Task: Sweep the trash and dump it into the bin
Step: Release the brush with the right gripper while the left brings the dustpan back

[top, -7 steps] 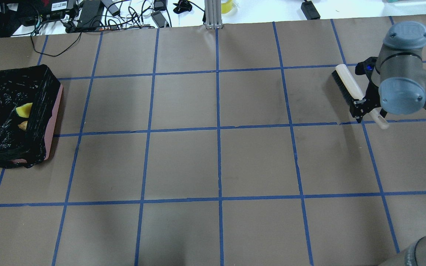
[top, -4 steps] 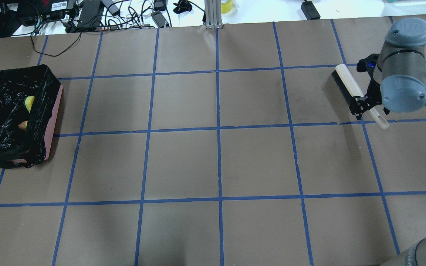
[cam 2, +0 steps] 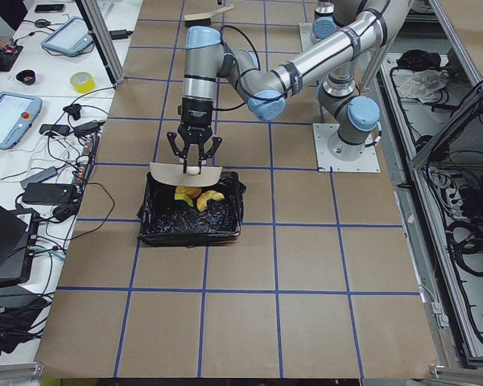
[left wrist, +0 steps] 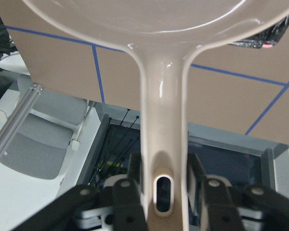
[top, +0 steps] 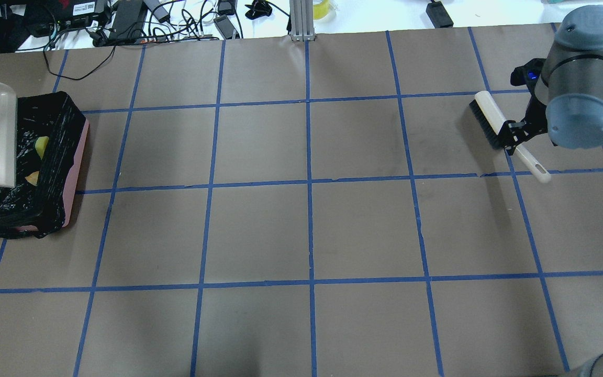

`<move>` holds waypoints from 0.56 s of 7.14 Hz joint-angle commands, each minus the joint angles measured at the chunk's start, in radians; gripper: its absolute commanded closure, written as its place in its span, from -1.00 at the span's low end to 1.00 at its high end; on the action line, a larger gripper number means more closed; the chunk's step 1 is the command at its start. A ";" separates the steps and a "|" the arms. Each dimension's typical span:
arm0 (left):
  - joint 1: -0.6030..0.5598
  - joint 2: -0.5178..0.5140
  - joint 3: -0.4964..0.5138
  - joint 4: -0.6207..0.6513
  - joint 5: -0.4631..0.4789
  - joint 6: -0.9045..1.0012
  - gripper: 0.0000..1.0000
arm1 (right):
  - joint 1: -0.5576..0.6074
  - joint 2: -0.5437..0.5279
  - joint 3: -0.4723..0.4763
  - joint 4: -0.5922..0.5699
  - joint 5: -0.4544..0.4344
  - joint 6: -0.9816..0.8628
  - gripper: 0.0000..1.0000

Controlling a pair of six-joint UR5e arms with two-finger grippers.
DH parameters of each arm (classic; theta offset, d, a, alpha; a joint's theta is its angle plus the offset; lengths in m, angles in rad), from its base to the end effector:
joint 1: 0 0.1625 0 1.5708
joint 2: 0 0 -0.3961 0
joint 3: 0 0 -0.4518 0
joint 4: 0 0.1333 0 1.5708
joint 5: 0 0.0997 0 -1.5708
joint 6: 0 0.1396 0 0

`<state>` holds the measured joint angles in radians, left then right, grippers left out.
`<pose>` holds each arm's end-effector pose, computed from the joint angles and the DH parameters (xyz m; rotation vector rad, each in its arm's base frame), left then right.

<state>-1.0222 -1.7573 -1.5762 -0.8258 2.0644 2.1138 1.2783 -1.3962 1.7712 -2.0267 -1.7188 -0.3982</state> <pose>0.2902 -0.6036 0.4133 1.6101 1.8687 0.4364 -0.0650 -0.6068 0.2575 0.1482 -2.9711 0.0386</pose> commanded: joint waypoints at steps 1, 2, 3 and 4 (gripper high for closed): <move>0.019 0.021 0.013 -0.097 -0.248 0.003 1.00 | 0.056 -0.090 -0.138 0.254 0.044 0.022 -1.00; 0.008 0.009 0.027 -0.172 -0.320 -0.030 1.00 | 0.128 -0.095 -0.210 0.352 0.044 0.133 -1.00; -0.010 -0.007 0.025 -0.202 -0.399 -0.081 1.00 | 0.223 -0.112 -0.261 0.441 0.042 0.241 -1.00; -0.022 -0.043 0.019 -0.267 -0.532 -0.109 1.00 | 0.290 -0.136 -0.277 0.466 0.035 0.337 -1.00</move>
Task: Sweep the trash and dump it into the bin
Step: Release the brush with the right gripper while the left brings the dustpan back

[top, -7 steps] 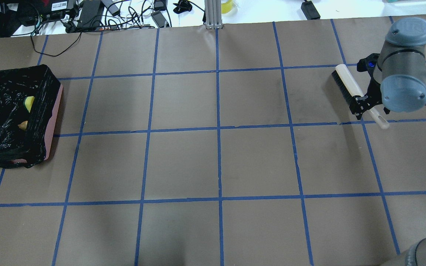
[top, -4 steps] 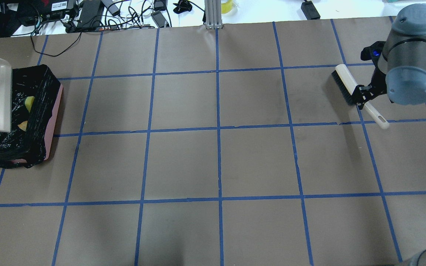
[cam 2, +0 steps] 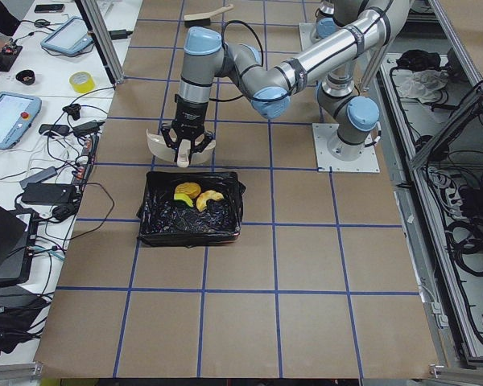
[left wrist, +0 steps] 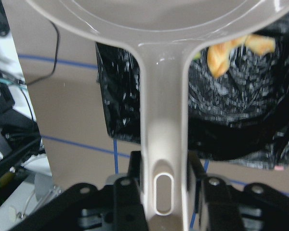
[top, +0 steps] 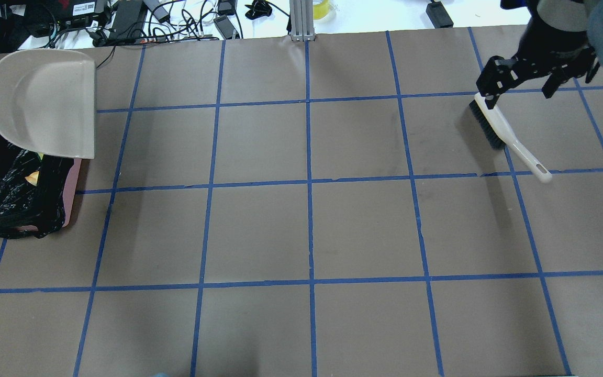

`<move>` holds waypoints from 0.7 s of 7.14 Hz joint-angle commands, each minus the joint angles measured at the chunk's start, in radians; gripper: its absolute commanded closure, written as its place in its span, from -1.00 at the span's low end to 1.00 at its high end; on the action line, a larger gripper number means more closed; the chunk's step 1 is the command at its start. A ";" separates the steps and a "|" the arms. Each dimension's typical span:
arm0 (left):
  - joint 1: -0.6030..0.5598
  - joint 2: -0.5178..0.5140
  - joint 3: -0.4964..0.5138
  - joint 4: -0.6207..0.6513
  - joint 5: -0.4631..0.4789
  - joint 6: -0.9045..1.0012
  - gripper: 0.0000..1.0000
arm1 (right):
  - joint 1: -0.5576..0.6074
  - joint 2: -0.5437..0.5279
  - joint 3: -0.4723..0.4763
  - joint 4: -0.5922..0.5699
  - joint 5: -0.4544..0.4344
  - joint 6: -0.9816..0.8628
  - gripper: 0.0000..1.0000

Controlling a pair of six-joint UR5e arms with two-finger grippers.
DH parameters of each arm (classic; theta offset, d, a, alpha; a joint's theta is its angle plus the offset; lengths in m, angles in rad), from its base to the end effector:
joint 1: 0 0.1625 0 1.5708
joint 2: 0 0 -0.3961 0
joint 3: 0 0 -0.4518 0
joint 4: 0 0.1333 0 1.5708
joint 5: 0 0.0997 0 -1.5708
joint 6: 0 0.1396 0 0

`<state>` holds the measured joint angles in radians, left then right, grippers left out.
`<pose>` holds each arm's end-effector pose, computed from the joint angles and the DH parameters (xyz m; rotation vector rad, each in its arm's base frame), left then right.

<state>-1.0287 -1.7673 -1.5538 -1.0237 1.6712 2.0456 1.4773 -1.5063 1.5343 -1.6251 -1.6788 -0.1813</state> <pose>0.2408 -0.6311 0.3765 1.8667 2.0345 -0.0069 0.0635 -0.5890 0.4090 0.1309 -3.0281 0.0170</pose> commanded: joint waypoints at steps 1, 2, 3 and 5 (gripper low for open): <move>-0.028 -0.088 0.007 -0.097 -0.184 -0.115 1.00 | 0.113 -0.037 -0.040 0.070 0.007 0.129 -1.00; -0.086 -0.142 0.009 -0.131 -0.200 -0.174 1.00 | 0.120 -0.064 -0.039 0.068 0.052 0.129 -1.00; -0.158 -0.191 0.012 -0.127 -0.190 -0.242 1.00 | 0.126 -0.086 -0.036 0.067 0.104 0.128 -1.00; -0.232 -0.295 0.076 -0.125 -0.192 -0.265 1.00 | 0.127 -0.091 -0.034 0.068 0.105 0.131 -1.00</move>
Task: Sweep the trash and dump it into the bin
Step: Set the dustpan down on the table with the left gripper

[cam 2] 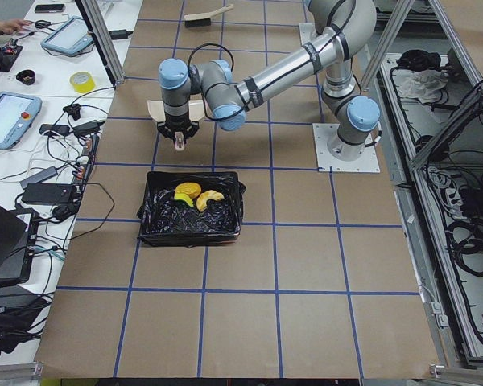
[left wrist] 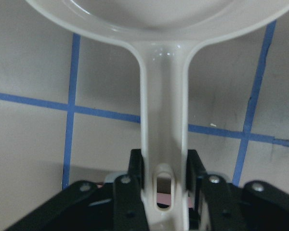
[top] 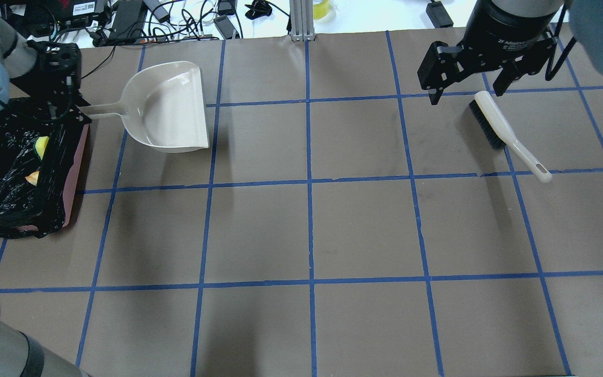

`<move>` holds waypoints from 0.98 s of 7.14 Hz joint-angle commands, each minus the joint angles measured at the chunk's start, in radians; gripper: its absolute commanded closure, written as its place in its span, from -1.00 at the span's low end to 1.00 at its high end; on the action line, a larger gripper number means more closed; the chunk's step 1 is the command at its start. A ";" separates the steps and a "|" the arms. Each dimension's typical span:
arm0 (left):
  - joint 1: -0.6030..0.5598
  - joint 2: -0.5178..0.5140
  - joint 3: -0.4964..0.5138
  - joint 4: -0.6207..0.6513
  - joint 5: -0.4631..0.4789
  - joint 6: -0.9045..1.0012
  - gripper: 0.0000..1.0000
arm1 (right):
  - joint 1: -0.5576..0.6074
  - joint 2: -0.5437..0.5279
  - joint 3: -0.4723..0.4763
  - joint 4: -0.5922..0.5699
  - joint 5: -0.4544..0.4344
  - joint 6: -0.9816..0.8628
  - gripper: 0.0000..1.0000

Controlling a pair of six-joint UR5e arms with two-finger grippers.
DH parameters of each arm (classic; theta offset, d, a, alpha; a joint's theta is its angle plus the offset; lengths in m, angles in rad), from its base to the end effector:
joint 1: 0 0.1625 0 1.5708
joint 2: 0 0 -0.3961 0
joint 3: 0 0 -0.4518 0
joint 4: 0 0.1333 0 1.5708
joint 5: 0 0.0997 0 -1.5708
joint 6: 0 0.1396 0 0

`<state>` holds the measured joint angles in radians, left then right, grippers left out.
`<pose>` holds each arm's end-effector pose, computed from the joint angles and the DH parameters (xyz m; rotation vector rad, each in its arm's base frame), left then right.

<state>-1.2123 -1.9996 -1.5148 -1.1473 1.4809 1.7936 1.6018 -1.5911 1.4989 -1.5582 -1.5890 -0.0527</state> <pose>0.1063 -0.6992 0.2244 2.0644 2.3600 -0.1619 0.1478 -0.5480 0.4689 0.1294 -3.1174 0.1239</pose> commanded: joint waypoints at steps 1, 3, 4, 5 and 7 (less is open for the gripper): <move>-0.096 -0.100 0.042 0.006 0.004 0.004 1.00 | 0.004 -0.004 0.001 0.003 0.017 0.001 -1.00; -0.111 -0.127 0.039 0.026 0.051 0.050 1.00 | 0.006 -0.003 0.001 0.001 0.017 0.001 -1.00; -0.113 -0.128 0.038 0.026 0.105 0.053 1.00 | 0.006 -0.003 0.001 0.001 0.015 0.001 -1.00; -0.118 -0.130 0.033 0.029 0.113 0.055 1.00 | 0.006 -0.003 0.001 0.001 0.014 -0.001 -1.00; -0.121 -0.125 0.033 0.031 0.114 0.053 1.00 | 0.006 -0.001 0.001 0.001 0.011 -0.002 -1.00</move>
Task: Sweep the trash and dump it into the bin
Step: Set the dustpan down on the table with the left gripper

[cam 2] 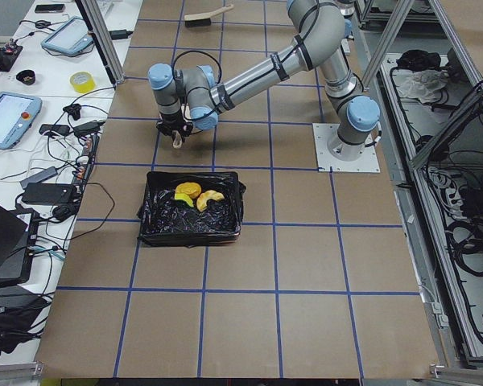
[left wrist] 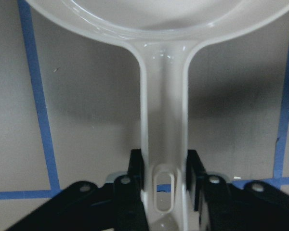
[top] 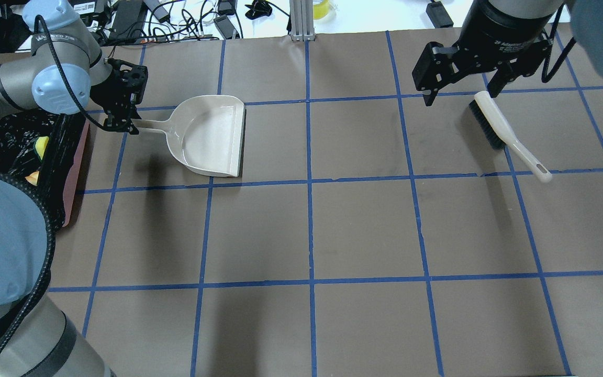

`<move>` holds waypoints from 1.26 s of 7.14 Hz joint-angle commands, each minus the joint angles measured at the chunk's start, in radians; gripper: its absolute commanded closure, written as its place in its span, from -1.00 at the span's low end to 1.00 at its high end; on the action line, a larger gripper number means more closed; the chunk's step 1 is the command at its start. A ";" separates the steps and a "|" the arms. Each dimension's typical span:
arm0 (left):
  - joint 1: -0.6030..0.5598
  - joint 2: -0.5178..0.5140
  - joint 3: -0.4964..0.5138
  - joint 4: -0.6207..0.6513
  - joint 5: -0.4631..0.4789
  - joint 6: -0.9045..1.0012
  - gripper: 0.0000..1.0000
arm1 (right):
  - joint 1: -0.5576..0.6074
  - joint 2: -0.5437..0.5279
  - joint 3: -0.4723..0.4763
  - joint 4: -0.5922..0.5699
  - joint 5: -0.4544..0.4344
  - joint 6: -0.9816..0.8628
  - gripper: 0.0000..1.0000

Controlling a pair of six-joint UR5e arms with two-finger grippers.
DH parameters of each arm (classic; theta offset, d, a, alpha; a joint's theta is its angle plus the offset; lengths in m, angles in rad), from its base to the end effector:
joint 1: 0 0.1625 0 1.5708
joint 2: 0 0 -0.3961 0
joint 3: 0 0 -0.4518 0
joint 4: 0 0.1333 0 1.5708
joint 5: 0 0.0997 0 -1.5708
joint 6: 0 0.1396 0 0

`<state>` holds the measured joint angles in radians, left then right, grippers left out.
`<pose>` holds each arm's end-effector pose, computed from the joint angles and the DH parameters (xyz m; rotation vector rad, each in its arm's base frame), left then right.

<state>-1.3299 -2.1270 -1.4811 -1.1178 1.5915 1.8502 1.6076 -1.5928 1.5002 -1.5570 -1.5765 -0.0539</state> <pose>0.0429 -0.7211 0.1548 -2.2628 -2.1770 -0.0388 0.1527 -0.5463 0.4690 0.1417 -3.1296 0.1234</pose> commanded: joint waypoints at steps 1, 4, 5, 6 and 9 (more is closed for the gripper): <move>-0.009 0.010 -0.002 -0.002 0.002 -0.009 0.30 | 0.000 0.002 0.000 0.000 -0.005 -0.004 -1.00; -0.011 0.025 -0.018 -0.010 -0.004 -0.032 -0.86 | -0.001 0.002 0.000 0.000 -0.010 -0.011 -1.00; -0.038 0.047 -0.016 -0.013 -0.002 -0.080 -0.86 | -0.001 0.002 0.000 0.000 -0.010 -0.012 -1.00; -0.079 0.076 -0.012 -0.014 0.004 -0.151 -0.86 | -0.001 0.004 0.000 0.000 -0.010 -0.012 -1.00; -0.173 0.162 -0.010 -0.068 0.001 -0.504 -0.86 | -0.001 0.004 0.000 0.000 -0.008 -0.012 -1.00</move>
<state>-1.4635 -1.9985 -1.4906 -1.1682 1.5918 1.4906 1.6061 -1.5893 1.5002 -1.5570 -1.5858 -0.0659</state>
